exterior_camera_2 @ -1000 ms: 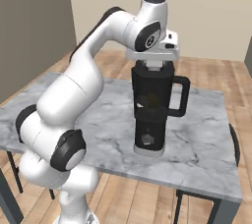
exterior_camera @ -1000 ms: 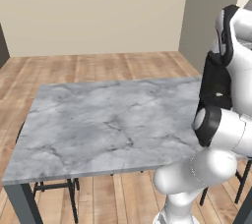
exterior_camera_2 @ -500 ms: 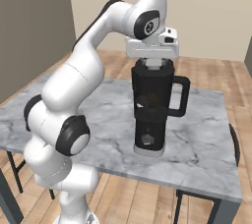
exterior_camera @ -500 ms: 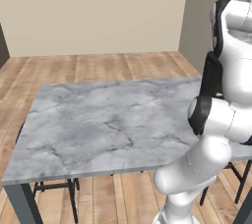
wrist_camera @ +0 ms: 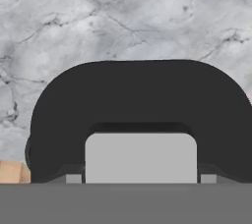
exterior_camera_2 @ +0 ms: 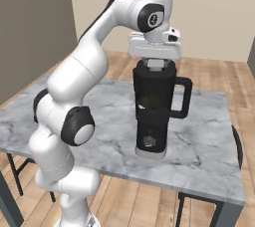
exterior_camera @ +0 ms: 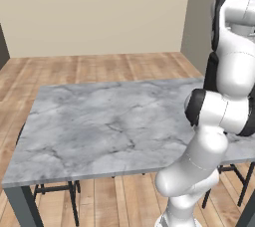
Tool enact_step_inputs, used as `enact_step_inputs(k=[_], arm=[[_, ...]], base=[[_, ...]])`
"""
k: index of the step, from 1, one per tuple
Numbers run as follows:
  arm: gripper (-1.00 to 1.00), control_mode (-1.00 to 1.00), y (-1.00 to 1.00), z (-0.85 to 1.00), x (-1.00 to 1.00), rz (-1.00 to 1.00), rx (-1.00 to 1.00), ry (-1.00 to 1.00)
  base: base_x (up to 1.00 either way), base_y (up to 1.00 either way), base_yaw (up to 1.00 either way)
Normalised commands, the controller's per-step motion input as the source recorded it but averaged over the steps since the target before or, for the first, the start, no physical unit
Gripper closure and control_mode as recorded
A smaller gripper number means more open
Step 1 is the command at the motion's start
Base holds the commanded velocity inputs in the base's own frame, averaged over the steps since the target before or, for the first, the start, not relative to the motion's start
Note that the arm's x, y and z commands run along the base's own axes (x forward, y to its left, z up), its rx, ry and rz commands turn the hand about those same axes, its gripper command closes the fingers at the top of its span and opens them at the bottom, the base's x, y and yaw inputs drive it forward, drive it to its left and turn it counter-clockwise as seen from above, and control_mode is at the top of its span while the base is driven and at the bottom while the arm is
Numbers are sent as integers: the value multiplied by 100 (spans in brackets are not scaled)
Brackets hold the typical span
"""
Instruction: Grab the lemon and garlic from the fridge, place them in the blender, close the lid, and turn on the blender to create a marinade.
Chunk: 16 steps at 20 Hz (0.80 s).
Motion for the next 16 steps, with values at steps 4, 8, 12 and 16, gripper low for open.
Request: enact_step_inputs(k=[4,8,12,16], arm=[[100,-100,0,-55,-25,0,10,3],[100,-100,-1,-9,-3,0,6,2],[100,-100,-2,9,0,0,3,0],[100,-100,0,15,0,0,3,0]], base=[[0,0,0],[0,0,0],[0,0,0],[0,0,0]])
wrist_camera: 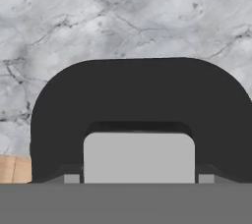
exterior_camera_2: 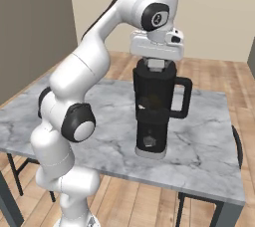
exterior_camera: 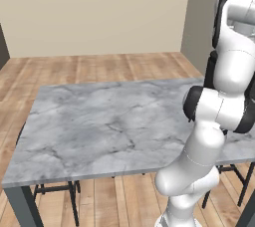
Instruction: Grab the lemon and garlic from the fridge, place them in the blender, close the lid, and turn on the blender to create a marinade.
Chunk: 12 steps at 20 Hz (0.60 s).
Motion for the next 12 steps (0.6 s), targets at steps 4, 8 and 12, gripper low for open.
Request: enact_step_inputs(k=[4,8,12], arm=[[100,-100,0,36,-6,0,1,0],[100,-100,0,23,-13,0,0,0],[100,-100,0,-28,0,0,0,11]], base=[[0,0,0],[0,0,0],[0,0,0]])
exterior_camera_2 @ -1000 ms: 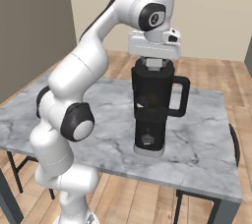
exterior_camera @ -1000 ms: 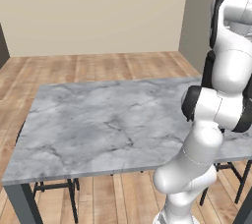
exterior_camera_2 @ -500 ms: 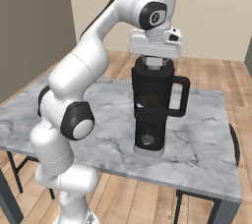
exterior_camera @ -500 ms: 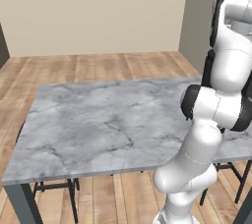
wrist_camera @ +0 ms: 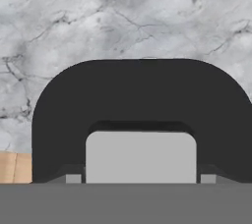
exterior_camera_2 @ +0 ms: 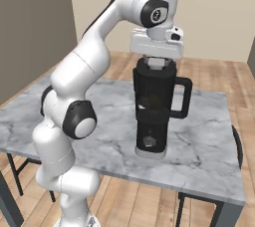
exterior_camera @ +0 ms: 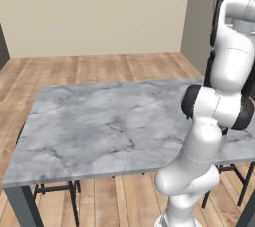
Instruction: Grab the lemon and garlic from the fridge, place them in the blender, close the lid, and turn on the blender to create a marinade.
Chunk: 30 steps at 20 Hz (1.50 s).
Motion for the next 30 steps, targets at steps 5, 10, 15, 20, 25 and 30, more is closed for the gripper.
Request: enact_step_inputs(k=[5,10,15,20,25,30], arm=[[100,-100,0,-47,-1,0,1,21],[100,-100,0,-44,-26,0,1,7],[100,-100,0,-68,-23,0,0,6],[-100,-100,0,-58,-24,0,0,2],[-100,-100,0,-23,-11,0,2,0],[-100,-100,0,-3,-8,0,2,-1]], base=[[0,0,0],[0,0,0],[0,0,0],[0,0,0],[0,0,0],[0,0,0]])
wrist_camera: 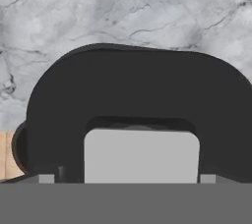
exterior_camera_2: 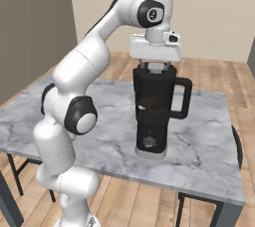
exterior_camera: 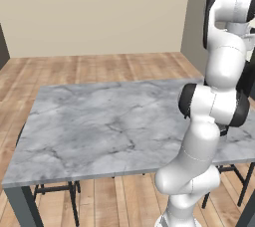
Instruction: Grab the lemon and garlic from the fridge, place them in the blender, close the lid, and turn on the blender to create a marinade.
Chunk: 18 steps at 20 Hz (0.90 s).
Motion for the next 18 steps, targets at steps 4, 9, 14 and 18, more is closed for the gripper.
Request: enact_step_inputs(k=[4,9,14,18], arm=[[-100,-100,0,3,-13,0,0,-9],[-100,-100,0,17,-12,0,0,-20],[-100,-100,0,10,-6,0,0,-27],[-100,-100,0,16,-42,0,0,-40]], base=[[0,0,0],[0,0,0],[0,0,0],[0,0,0]])
